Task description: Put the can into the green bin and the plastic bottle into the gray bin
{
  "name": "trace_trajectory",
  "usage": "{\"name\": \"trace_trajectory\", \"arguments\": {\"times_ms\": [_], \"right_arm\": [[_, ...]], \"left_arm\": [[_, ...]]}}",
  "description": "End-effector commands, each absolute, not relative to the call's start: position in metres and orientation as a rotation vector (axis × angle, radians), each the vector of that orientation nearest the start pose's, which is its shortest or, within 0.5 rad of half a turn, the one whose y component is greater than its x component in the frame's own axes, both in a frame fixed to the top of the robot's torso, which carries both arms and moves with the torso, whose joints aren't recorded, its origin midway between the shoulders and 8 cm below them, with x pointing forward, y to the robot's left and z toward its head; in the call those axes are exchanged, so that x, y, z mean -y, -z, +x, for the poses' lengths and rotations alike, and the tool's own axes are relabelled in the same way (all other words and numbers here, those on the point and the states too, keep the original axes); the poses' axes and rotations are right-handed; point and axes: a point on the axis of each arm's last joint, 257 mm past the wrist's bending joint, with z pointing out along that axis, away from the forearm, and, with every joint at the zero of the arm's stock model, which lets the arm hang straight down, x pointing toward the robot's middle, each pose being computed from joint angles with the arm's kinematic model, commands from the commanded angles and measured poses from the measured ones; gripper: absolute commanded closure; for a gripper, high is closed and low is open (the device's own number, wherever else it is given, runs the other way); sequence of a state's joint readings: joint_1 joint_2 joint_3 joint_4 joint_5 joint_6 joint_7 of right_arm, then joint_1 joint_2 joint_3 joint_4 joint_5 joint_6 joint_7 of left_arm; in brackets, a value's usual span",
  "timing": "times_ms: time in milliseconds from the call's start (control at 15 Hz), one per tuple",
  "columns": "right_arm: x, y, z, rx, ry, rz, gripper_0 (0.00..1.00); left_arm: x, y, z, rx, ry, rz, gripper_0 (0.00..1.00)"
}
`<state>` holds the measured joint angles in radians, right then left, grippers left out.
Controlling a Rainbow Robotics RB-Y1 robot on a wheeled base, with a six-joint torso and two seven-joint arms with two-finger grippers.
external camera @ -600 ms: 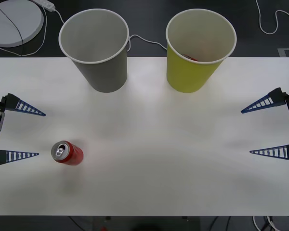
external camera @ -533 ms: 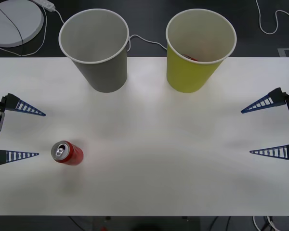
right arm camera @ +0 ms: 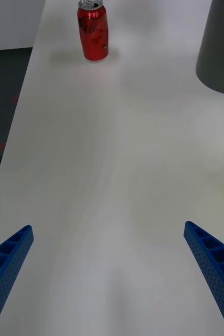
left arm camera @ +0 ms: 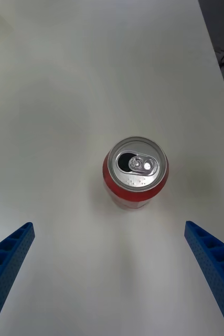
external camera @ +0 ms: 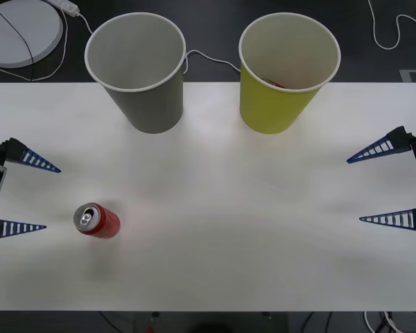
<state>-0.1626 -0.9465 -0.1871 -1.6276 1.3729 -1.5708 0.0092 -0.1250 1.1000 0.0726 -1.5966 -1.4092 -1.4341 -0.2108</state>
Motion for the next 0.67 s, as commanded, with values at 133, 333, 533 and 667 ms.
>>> {"name": "trace_trajectory", "arguments": {"times_ms": [133,333,533,667], "right_arm": [[0.283,0.166,0.373,-1.500,-0.427,-1.742,0.00],[0.283,0.166,0.373,-1.500,-0.427,-1.742,0.00],[0.283,0.166,0.373,-1.500,-0.427,-1.742,0.00],[0.283,0.166,0.373,-1.500,-0.427,-1.742,0.00]], "left_arm": [[-0.336,0.197,0.379,-1.498,0.214,1.927,0.00],[-0.347,0.202,0.379,-1.515,0.267,1.855,0.00],[-0.359,0.217,0.375,-1.488,0.301,1.819,0.00],[-0.362,0.225,0.372,-1.468,0.332,1.788,0.00]]}}
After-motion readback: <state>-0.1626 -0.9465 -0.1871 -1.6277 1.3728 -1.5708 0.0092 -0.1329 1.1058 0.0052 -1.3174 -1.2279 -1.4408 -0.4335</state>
